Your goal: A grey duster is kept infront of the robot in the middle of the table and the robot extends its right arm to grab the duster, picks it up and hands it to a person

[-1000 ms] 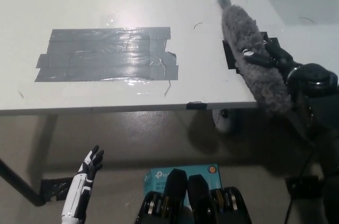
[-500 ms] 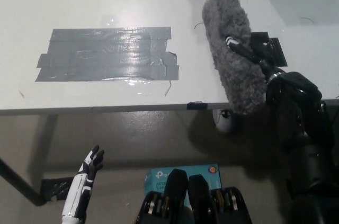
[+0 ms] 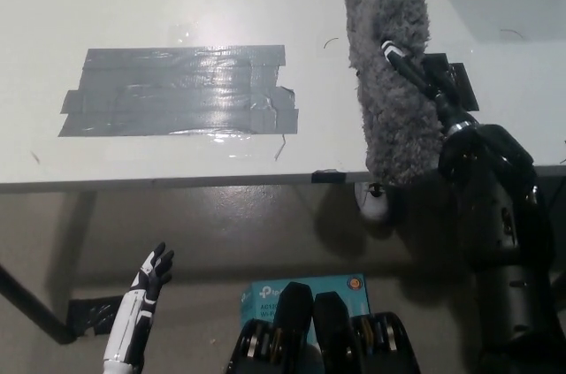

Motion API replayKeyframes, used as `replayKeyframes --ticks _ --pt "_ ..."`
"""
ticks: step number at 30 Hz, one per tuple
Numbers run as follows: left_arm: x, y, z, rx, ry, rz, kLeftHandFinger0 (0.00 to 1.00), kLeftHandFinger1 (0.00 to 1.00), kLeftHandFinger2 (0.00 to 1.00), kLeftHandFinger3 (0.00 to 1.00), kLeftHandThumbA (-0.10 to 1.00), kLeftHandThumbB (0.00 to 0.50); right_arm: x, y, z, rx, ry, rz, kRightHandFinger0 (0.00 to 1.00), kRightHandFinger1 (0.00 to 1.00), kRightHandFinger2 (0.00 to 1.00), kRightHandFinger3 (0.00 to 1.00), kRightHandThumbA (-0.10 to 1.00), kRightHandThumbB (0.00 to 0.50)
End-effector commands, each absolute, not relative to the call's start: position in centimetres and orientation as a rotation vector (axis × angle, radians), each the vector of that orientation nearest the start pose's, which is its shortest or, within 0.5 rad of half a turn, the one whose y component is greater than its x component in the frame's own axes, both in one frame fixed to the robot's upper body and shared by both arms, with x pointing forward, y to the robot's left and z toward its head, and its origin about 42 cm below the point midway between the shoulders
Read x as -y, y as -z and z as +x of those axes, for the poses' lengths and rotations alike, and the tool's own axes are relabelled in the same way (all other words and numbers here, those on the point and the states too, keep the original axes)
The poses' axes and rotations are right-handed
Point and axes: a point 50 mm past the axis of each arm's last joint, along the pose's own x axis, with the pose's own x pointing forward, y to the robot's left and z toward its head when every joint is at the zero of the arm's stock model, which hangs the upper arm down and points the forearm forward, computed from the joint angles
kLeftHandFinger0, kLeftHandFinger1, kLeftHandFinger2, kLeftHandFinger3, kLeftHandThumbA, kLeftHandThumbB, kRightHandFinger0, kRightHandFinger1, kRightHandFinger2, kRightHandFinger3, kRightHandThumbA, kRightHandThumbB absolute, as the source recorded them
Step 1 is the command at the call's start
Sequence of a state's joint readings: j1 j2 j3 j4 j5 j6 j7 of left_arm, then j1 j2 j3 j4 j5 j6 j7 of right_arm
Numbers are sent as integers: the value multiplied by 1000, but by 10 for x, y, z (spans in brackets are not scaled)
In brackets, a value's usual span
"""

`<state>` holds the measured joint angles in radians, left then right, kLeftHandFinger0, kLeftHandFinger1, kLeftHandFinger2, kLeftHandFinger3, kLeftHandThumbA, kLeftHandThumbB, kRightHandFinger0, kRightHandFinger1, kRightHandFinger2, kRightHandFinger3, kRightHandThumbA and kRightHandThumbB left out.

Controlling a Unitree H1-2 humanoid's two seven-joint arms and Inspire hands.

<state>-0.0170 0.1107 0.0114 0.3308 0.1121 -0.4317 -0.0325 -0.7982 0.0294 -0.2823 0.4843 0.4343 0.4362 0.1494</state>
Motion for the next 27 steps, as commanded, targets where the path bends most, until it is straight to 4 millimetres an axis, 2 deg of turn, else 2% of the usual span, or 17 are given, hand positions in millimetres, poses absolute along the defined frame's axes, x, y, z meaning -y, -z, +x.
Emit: replayKeyframes --ticks 1,5,8,11,12,13,14,16,17,19,23,24,27 --pt "-260 -56 285 189 39 242 1000 1000 1000 1000 1000 308 123 -327 496 21 -492 769 0 323 903 1000 -100 142" --pt "-259 -56 285 186 42 242 1000 1000 1000 1000 1000 303 112 -317 492 -20 -525 702 0 342 844 1000 -100 161" --pt "-258 -57 285 187 47 242 1000 1000 1000 1000 1000 314 107 -311 490 -49 -530 683 0 360 855 1000 -100 146" --pt "-258 -57 285 190 55 238 1000 1000 1000 1000 1000 302 101 -301 486 -85 -546 661 0 364 848 1000 -100 175" --pt "-258 -58 286 194 54 239 1000 1000 1000 1000 1000 303 102 -299 484 -94 -575 623 209 558 943 1000 4 226" --pt "-258 -59 287 195 54 239 1000 1000 1000 1000 1000 304 103 -298 481 -97 -607 617 616 1000 1000 1000 262 412" --pt "-258 -59 287 195 52 239 1000 1000 1000 1000 1000 305 105 -297 476 -100 -657 609 1000 1000 1000 1000 345 402" --pt "-258 -59 288 195 52 240 1000 1000 1000 1000 1000 305 106 -297 473 -101 -684 600 1000 1000 1000 1000 359 419" --pt "-258 -60 289 193 52 242 1000 1000 1000 1000 1000 315 108 -296 469 -94 -716 588 1000 1000 1000 1000 419 464" --pt "-258 -60 289 192 53 243 996 1000 1000 1000 1000 312 110 -294 464 -90 -738 590 1000 1000 1000 1000 429 495" --pt "-258 -60 289 196 58 240 989 1000 1000 1000 1000 306 122 -292 452 -67 -753 538 1000 1000 1000 1000 523 490" --pt "-259 -60 290 198 62 241 982 1000 1000 1000 1000 299 128 -293 447 -46 -755 496 1000 1000 1000 1000 595 455" --pt "-260 -60 292 202 63 237 978 1000 1000 1000 1000 298 137 -294 440 -23 -757 456 1000 1000 1000 1000 633 434"
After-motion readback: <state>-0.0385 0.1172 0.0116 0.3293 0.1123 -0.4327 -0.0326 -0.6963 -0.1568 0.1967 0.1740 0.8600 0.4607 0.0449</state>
